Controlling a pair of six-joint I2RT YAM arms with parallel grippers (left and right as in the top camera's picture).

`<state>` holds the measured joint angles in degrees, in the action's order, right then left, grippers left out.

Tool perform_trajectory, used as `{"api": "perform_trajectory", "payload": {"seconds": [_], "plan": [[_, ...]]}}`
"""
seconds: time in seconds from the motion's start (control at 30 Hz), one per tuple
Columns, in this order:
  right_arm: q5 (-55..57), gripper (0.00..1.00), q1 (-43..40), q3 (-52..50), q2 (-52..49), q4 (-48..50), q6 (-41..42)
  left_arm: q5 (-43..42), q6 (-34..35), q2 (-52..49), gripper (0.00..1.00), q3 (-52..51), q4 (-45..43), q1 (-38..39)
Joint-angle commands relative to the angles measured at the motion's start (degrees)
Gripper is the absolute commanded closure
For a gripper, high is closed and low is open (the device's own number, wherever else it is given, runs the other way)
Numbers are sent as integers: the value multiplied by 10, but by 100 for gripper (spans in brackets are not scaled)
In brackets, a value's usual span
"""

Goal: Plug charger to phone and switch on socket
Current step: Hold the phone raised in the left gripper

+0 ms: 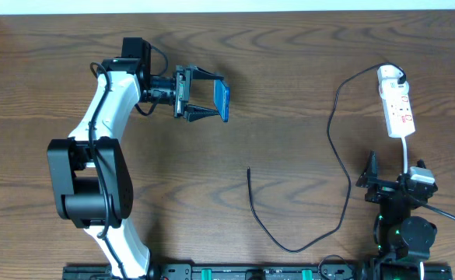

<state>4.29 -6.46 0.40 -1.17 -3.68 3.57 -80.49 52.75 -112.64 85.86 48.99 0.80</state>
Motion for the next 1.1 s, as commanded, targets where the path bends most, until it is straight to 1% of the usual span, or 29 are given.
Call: {"api": "perform_trajectory", "payload": {"seconds": [0.0, 0.23, 1.07], "plan": [[-1, 1, 5, -1, 0, -2, -9, -31, 12, 20, 93, 16, 0, -1], [-1, 1, 5, -1, 0, -2, -9, -31, 25, 20, 93, 16, 0, -1], [-1, 1, 5, -1, 0, -2, -9, -46, 24, 20, 93, 16, 0, -1]]}}
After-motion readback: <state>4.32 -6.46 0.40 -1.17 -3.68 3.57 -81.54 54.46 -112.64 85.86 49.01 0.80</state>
